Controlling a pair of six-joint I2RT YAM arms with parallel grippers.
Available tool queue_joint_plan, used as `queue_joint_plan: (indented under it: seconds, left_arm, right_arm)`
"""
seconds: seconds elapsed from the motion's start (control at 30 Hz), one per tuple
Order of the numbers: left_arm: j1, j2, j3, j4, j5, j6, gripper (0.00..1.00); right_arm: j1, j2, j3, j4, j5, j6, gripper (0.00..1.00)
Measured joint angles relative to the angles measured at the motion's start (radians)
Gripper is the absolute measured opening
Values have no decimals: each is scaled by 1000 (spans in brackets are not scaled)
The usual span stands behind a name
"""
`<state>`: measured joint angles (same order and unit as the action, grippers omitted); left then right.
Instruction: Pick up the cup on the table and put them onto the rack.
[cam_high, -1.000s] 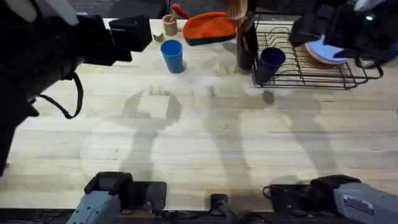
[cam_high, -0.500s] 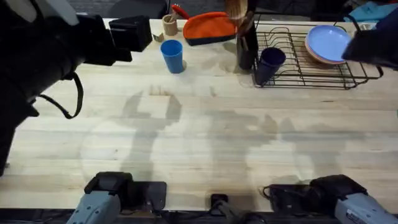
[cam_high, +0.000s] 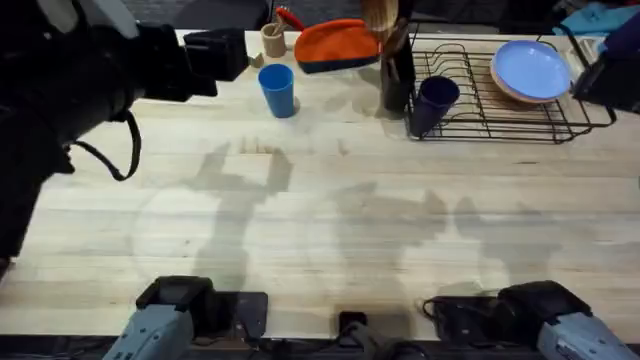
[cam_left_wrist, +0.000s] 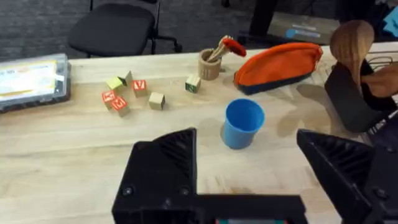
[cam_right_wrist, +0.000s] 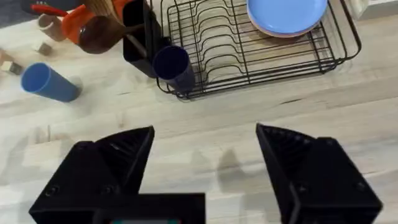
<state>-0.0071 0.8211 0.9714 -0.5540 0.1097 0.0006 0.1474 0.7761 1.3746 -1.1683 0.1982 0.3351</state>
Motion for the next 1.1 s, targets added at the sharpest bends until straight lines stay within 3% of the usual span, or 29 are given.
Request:
queue_joint_plan:
  seconds: [0.27,0.4,0.43,0.57,0.7,0.93,1.1]
  left_arm:
    - [0,60,2,89,3,0,992]
    - [0,163,2,158,3,0,993]
    - [0,244,2,238,3,0,992]
    - [0,310,4,297,4,0,993]
    - [0,396,93,202,6,0,992]
    - [0,550,340,-26,6,0,993]
    - [0,655,381,-49,6,0,994]
  right_arm:
    - [0,0,0,0,0,0,994]
    - [0,0,0,-48,0,0,994]
    - [0,0,0,-69,0,0,994]
    - [0,0,0,-69,0,0,994]
    - [0,0,0,-69,0,0,994]
    - [0,0,0,-69,0,0,994]
    - [0,0,0,-69,0,0,994]
